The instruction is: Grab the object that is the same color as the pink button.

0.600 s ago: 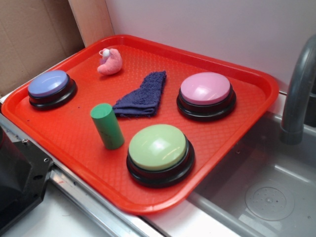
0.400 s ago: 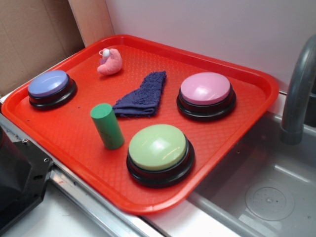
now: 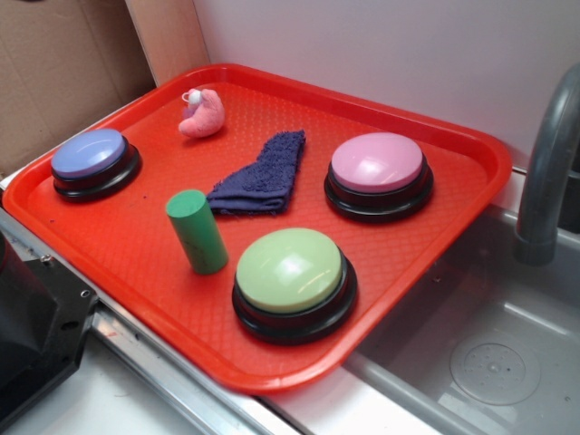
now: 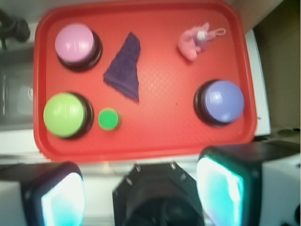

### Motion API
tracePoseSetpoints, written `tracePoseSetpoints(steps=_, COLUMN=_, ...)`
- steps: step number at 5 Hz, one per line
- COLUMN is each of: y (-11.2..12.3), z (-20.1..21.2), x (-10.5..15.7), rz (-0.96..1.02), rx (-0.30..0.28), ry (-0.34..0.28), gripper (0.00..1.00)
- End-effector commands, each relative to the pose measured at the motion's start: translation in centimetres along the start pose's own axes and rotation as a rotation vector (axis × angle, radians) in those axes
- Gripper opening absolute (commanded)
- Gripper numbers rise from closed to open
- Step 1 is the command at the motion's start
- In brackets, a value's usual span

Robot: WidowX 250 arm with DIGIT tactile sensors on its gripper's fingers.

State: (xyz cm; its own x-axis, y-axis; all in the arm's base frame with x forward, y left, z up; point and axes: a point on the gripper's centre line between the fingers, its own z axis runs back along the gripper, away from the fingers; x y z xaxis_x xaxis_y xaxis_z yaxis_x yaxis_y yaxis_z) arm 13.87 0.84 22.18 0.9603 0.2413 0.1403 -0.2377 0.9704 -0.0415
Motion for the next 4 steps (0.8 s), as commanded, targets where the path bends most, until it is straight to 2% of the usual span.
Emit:
tracePoseSetpoints(steps=1, y=3.6, z=-4.2, x=5.1, rz=0.347, rx=0.119, ry=-0.159, gripper=1.0)
tracePoseSetpoints(steps=2, y=5.4, z=-6.6, x=7.6, rz=0.443, rx=0.14, ry=-0.201, gripper=1.0)
tracePoseSetpoints(steps=3, y=6.8, z=-9.2, x=9.5, rz=0.491, rx=0.156, ry=-0.187, gripper=1.0)
tracePoseSetpoints(steps=4, y=8.3, z=-12.4, x=10.4, rz=0.508, rx=0.149, ry=-0.146, gripper=1.0)
